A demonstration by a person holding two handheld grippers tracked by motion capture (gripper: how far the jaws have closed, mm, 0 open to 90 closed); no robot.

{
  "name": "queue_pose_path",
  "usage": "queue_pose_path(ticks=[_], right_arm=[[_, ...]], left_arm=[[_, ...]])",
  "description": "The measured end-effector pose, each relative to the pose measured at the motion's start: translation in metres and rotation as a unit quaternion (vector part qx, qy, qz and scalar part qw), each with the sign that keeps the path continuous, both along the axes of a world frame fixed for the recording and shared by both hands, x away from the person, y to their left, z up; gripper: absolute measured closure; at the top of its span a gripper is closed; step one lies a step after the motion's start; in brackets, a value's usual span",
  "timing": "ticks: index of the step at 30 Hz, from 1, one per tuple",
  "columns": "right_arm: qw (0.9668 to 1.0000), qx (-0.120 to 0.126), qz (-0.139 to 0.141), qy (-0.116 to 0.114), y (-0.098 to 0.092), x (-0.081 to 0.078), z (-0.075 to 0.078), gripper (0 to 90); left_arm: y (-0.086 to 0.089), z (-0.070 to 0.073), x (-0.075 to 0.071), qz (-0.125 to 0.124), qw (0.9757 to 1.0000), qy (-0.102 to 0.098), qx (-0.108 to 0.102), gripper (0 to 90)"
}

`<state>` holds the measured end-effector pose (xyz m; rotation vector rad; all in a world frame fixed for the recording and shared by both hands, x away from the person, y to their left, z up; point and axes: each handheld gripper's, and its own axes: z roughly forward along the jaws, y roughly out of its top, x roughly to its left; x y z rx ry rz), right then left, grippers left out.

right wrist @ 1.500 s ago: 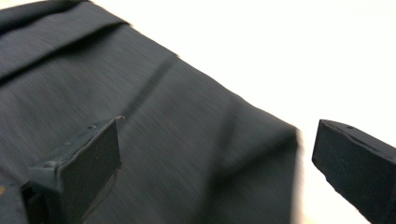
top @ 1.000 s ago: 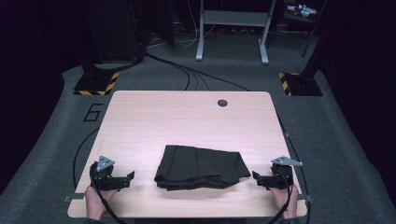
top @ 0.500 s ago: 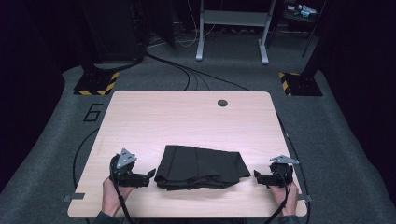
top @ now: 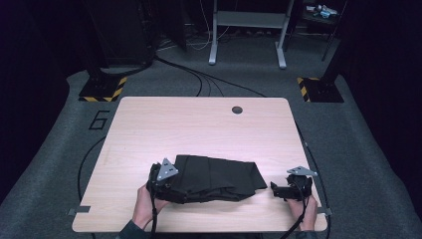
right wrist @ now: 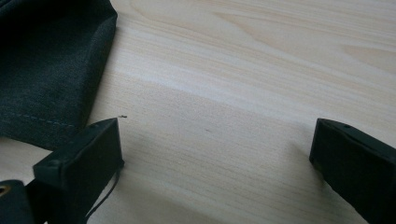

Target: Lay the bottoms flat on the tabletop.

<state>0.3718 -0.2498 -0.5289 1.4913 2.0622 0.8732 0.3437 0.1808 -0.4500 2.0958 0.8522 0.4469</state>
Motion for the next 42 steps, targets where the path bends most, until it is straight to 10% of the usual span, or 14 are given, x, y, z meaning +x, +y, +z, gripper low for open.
queue_pose_path(ticks=[8,20,42], right_arm=[[1.0000,0.000,0.000,0.000,0.000,0.000,0.000,2.2],[1.0000,0.001,0.000,-0.001,0.000,0.000,0.000,2.4],[1.0000,-0.003,0.003,-0.002,-0.001,0.000,0.000,2.8]], left_arm=[[-0.046,-0.006,-0.001,-0.051,0.9983,0.002,0.030,0.0],[-0.108,-0.023,0.006,-0.102,0.9892,0.013,0.104,1.5],[-0.101,-0.032,0.021,-0.094,0.9906,0.034,0.093,60.2]])
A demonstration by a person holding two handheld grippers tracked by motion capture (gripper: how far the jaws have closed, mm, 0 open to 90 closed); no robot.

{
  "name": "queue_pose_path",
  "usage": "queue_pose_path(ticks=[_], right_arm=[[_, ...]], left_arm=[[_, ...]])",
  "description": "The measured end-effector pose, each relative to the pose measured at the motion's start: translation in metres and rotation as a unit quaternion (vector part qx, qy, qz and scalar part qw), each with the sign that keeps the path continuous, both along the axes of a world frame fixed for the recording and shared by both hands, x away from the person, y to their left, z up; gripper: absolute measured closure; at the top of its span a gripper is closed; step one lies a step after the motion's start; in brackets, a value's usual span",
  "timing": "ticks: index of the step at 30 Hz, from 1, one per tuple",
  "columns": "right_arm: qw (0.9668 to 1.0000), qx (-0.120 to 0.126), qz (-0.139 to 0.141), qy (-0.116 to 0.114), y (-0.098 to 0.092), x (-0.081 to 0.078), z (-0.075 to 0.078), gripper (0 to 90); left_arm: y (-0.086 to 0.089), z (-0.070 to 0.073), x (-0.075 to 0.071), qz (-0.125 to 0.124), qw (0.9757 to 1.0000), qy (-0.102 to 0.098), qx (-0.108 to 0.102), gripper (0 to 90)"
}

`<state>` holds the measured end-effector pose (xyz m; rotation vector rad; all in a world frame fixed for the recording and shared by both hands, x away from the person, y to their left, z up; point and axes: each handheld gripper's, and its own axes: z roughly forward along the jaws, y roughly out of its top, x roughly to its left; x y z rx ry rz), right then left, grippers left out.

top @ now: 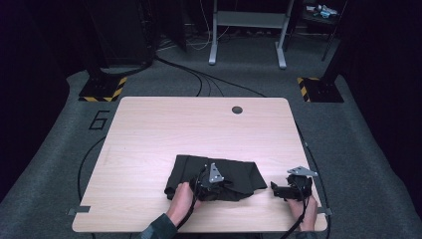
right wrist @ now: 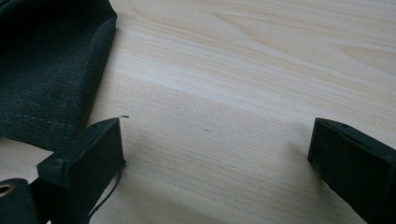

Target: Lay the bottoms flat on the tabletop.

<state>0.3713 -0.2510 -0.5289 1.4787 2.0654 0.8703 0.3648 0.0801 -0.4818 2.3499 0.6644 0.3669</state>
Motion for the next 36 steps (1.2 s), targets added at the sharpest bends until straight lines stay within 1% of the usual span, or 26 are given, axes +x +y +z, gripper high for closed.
queue_pose_path(ticks=[2,4,5,6,7,10,11,13,14,16,19,20,23,26,27,28,29,30,34,35,36], right_arm=[[1.0000,0.000,0.000,0.000,0.000,0.000,0.000,2.8],[1.0000,0.001,0.000,0.000,0.000,0.000,0.000,2.8],[1.0000,0.002,-0.002,0.000,0.000,0.000,0.000,2.8],[1.0000,0.003,-0.001,0.000,0.000,0.000,0.000,2.9],[1.0000,0.000,0.000,0.000,0.000,0.000,0.000,2.8],[1.0000,0.001,-0.001,0.000,0.000,0.000,0.000,3.0],[1.0000,0.001,-0.001,0.000,0.000,0.000,0.000,3.0],[1.0000,0.000,-0.001,0.000,0.000,0.000,0.000,3.0],[1.0000,0.000,-0.001,0.000,0.000,0.000,0.000,3.0],[1.0000,0.001,-0.001,-0.001,0.000,0.000,0.000,3.1],[1.0000,0.001,-0.001,0.000,0.000,0.000,0.000,3.1],[1.0000,0.001,-0.001,-0.001,0.000,0.000,0.000,3.1],[1.0000,0.001,-0.001,-0.001,0.000,0.000,0.000,3.2],[1.0000,0.000,-0.001,0.000,0.000,0.000,0.000,3.1],[1.0000,0.000,-0.001,0.000,0.000,0.000,0.000,3.1],[1.0000,0.001,-0.001,0.000,0.000,0.000,0.000,3.1],[1.0000,0.001,-0.001,0.000,0.000,0.000,0.000,3.1],[1.0000,0.000,-0.001,0.000,0.000,0.000,0.000,3.1],[1.0000,0.000,-0.001,0.000,0.000,0.000,0.000,3.2],[1.0000,0.001,-0.002,0.000,0.000,0.000,0.000,3.2],[1.0000,0.000,-0.001,0.000,0.000,0.000,0.000,3.2]], left_arm=[[0.001,0.001,0.001,0.001,1.0000,-0.002,0.000,63.5],[0.002,0.003,0.002,0.001,1.0000,-0.001,-0.002,65.1],[0.003,0.004,0.002,0.002,1.0000,-0.002,-0.005,65.5],[0.003,0.006,0.002,0.002,1.0000,-0.005,-0.005,65.9],[0.004,0.009,0.002,0.004,0.9999,-0.008,-0.009,66.1],[0.007,0.016,0.003,0.004,0.9998,-0.016,-0.015,66.4],[0.008,0.019,0.003,0.004,0.9997,-0.015,-0.020,66.4],[0.011,0.023,0.003,0.008,0.9994,-0.024,-0.025,66.4],[0.012,0.026,0.004,0.008,0.9993,-0.024,-0.026,66.4],[0.015,0.031,0.005,0.011,0.9989,-0.030,-0.034,66.5],[0.020,0.037,0.005,0.016,0.9985,-0.037,-0.038,66.5],[0.022,0.039,0.006,0.020,0.9979,-0.042,-0.044,66.6],[0.027,0.045,0.006,0.025,0.9974,-0.046,-0.050,66.6],[0.034,0.051,0.006,0.034,0.9963,-0.051,-0.061,66.6],[0.036,0.053,0.006,0.040,0.9953,-0.056,-0.068,66.6],[0.038,0.055,0.006,0.041,0.9951,-0.060,-0.068,66.7],[0.041,0.057,0.007,0.045,0.9947,-0.060,-0.071,66.7],[0.043,0.058,0.007,0.050,0.9936,-0.064,-0.078,66.7],[0.053,0.065,0.007,0.058,0.9920,-0.072,-0.086,66.7],[0.056,0.066,0.007,0.061,0.9911,-0.076,-0.090,66.7],[0.058,0.067,0.007,0.063,0.9910,-0.077,-0.090,66.7]])
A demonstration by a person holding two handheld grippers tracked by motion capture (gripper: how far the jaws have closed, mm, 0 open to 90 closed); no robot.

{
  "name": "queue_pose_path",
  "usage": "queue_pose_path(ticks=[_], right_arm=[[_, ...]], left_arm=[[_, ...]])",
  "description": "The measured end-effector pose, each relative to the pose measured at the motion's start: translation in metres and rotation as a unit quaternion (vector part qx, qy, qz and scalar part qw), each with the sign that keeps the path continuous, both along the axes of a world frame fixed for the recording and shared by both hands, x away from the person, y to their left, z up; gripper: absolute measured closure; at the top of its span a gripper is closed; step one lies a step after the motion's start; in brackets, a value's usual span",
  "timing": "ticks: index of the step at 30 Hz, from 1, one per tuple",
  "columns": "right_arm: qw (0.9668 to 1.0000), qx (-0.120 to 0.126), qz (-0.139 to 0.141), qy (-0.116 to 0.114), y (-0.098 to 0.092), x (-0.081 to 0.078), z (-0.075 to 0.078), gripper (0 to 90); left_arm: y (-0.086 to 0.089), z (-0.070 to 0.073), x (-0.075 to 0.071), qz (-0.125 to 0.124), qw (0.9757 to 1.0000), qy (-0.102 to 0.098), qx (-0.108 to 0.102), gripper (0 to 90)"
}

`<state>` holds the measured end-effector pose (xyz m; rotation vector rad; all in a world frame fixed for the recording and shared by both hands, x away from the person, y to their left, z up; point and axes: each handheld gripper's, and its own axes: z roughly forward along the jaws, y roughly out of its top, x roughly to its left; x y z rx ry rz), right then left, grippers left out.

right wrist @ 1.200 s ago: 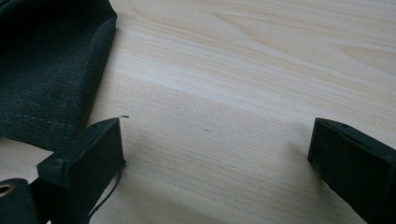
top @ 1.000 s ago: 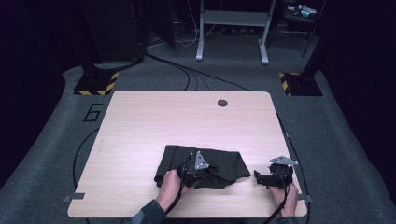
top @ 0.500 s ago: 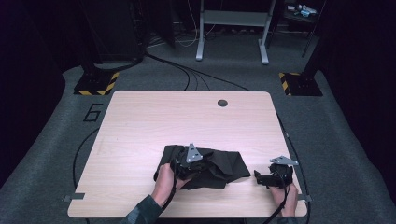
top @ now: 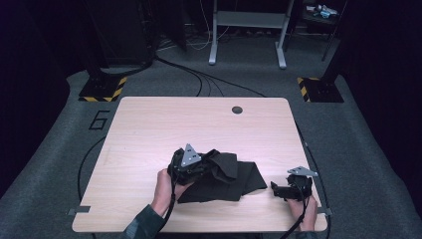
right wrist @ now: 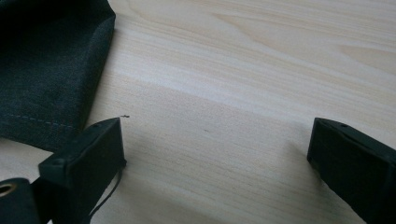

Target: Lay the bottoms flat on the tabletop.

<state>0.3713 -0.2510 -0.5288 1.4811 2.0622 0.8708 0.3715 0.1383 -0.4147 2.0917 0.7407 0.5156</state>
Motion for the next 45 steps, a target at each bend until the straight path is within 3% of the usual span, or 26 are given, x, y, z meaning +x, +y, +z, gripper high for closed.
queue_pose_path(ticks=[10,12,13,14,18,21,28,31,34,36,40,45], right_arm=[[0.9999,0.007,-0.001,0.007,0.001,0.000,0.001,2.0],[0.9997,0.018,0.003,0.015,-0.001,0.002,0.003,0.0],[0.9992,0.035,0.002,0.019,0.000,0.002,0.006,0.0],[0.9989,0.046,0.003,0.010,0.002,0.000,0.010,0.0],[0.9965,0.068,0.048,-0.004,0.035,0.002,0.034,0.1],[0.9945,0.062,0.085,-0.007,0.069,0.009,0.045,0.4],[0.9868,0.042,0.155,0.019,0.133,0.027,0.039,0.9],[0.9846,0.029,0.167,0.041,0.147,0.034,0.026,1.0],[0.9847,0.009,0.165,0.054,0.153,0.036,0.014,1.0],[0.9848,0.020,0.163,0.057,0.149,0.037,0.012,1.0],[0.9860,0.016,0.157,0.053,0.148,0.037,0.011,1.0],[0.9871,0.012,0.151,0.051,0.144,0.035,0.010,1.0]], left_arm=[[0.031,0.012,-0.003,0.031,0.9989,-0.015,-0.033,66.8],[0.036,0.014,-0.004,0.036,0.9986,-0.019,-0.035,66.8],[0.039,0.015,-0.004,0.039,0.9983,-0.022,-0.038,66.8],[0.043,0.016,-0.005,0.042,0.9981,-0.026,-0.038,66.8],[0.052,0.018,-0.005,0.055,0.9970,-0.027,-0.047,66.9],[0.062,0.020,-0.006,0.065,0.9963,-0.033,-0.046,66.9],[0.086,0.020,-0.004,0.091,0.9938,-0.035,-0.055,67.0],[0.099,0.017,-0.004,0.106,0.9916,-0.035,-0.065,67.0],[0.113,0.014,-0.003,0.121,0.9891,-0.032,-0.077,67.0],[0.122,0.011,-0.004,0.135,0.9862,-0.028,-0.091,67.1],[0.140,0.004,-0.008,0.164,0.9804,-0.026,-0.107,67.1],[0.161,-0.007,-0.016,0.187,0.9752,-0.018,-0.117,66.9]])
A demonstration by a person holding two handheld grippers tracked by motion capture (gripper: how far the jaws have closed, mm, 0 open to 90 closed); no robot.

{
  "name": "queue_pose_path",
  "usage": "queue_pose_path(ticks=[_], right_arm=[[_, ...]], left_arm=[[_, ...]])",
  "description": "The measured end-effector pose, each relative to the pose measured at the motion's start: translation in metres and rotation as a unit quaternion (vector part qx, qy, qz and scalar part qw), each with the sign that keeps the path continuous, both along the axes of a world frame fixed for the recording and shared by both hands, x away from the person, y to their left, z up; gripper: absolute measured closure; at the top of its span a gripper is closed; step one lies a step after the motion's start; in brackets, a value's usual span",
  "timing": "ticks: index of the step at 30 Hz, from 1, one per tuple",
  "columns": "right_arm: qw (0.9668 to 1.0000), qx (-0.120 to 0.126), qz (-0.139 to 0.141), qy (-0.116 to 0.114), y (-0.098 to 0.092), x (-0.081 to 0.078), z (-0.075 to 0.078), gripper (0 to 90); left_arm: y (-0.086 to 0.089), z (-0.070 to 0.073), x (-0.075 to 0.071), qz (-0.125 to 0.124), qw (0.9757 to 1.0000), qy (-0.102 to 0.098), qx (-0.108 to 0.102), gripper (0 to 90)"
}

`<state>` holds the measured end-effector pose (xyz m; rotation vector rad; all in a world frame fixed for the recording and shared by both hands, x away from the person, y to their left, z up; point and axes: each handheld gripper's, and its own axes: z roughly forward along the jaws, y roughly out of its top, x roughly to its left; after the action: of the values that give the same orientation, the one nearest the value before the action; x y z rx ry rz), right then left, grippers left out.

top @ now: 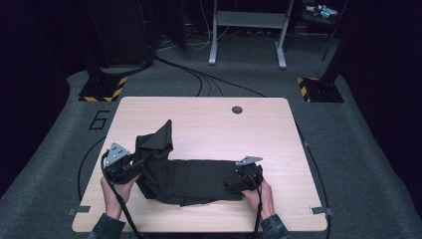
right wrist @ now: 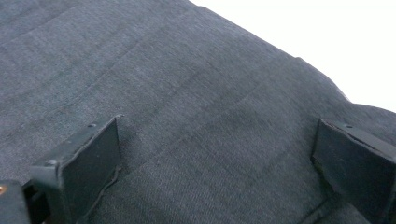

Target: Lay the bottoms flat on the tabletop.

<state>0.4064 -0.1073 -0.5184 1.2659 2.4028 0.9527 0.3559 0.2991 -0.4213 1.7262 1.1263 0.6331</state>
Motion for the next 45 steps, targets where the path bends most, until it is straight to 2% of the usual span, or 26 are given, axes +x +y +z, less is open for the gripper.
queue_pose_path(ticks=[8,12,15,18,20,21,23,25,26,27,28,30,31,32,33,34,37,41,45], right_arm=[[0.9999,-0.002,-0.013,-0.001,-0.014,-0.004,0.000,1.0],[0.9993,-0.005,-0.037,0.000,-0.028,-0.007,0.001,0.9],[0.9989,-0.005,-0.047,-0.004,-0.041,-0.008,0.001,0.9],[0.9980,-0.001,-0.063,0.002,-0.055,-0.009,0.003,0.9],[0.9976,-0.002,-0.069,-0.001,-0.060,-0.009,0.006,1.5],[0.9974,-0.003,-0.072,-0.007,-0.063,-0.009,0.010,2.1],[0.9972,0.015,-0.068,-0.025,-0.067,-0.011,0.020,2.2],[0.9974,0.031,-0.060,-0.026,-0.060,-0.012,0.029,2.1],[0.9979,0.030,-0.048,-0.030,-0.053,-0.013,0.031,2.2],[0.9986,0.028,-0.038,-0.025,-0.042,-0.014,0.033,2.2],[0.9990,0.024,-0.032,-0.018,-0.036,-0.014,0.032,2.2],[0.9998,0.005,-0.013,-0.011,-0.022,-0.010,0.023,2.2],[0.9998,-0.008,-0.016,-0.003,-0.018,-0.009,0.017,2.3],[0.9995,-0.024,-0.019,0.000,-0.016,-0.008,0.009,1.6],[0.9996,-0.019,-0.021,0.006,-0.018,-0.008,0.005,1.2],[0.9998,-0.008,-0.020,-0.001,-0.021,-0.007,0.003,1.3],[0.9997,-0.016,-0.020,0.003,-0.027,-0.006,0.004,1.3],[0.9996,-0.017,-0.022,0.001,-0.035,-0.006,0.003,1.1],[0.9994,-0.017,-0.030,-0.001,-0.045,-0.006,0.003,0.9]], left_arm=[[0.025,-0.022,-0.020,0.035,0.9990,0.022,-0.019,62.2],[0.045,-0.035,-0.034,0.061,0.9967,0.048,-0.022,45.9],[0.064,-0.043,-0.048,0.084,0.9940,0.064,-0.027,35.2],[0.078,-0.043,-0.060,0.108,0.9916,0.066,-0.028,28.1],[0.083,-0.038,-0.064,0.117,0.9912,0.056,-0.023,25.4],[0.083,-0.034,-0.062,0.114,0.9918,0.056,-0.016,25.2],[0.075,-0.027,-0.053,0.100,0.9936,0.052,-0.009,23.4],[0.063,-0.023,-0.041,0.084,0.9952,0.050,-0.001,22.4],[0.053,-0.024,-0.028,0.070,0.9956,0.060,0.015,21.8],[0.047,-0.026,-0.021,0.064,0.9957,0.064,0.019,20.9],[0.037,-0.032,-0.009,0.055,0.9951,0.075,0.033,20.8],[0.027,-0.043,0.006,0.046,0.9932,0.094,0.052,19.8],[0.022,-0.052,0.013,0.041,0.9907,0.114,0.063,19.9],[0.020,-0.060,0.017,0.041,0.9895,0.122,0.066,19.8],[0.019,-0.066,0.019,0.044,0.9884,0.128,0.068,19.8],[0.019,-0.070,0.020,0.042,0.9869,0.138,0.072,19.9],[0.018,-0.082,0.017,0.041,0.9851,0.150,0.073,20.1],[0.014,-0.092,0.012,0.035,0.9845,0.163,0.055,20.1],[0.003,-0.096,0.008,0.031,0.9858,0.157,0.050,20.2]])
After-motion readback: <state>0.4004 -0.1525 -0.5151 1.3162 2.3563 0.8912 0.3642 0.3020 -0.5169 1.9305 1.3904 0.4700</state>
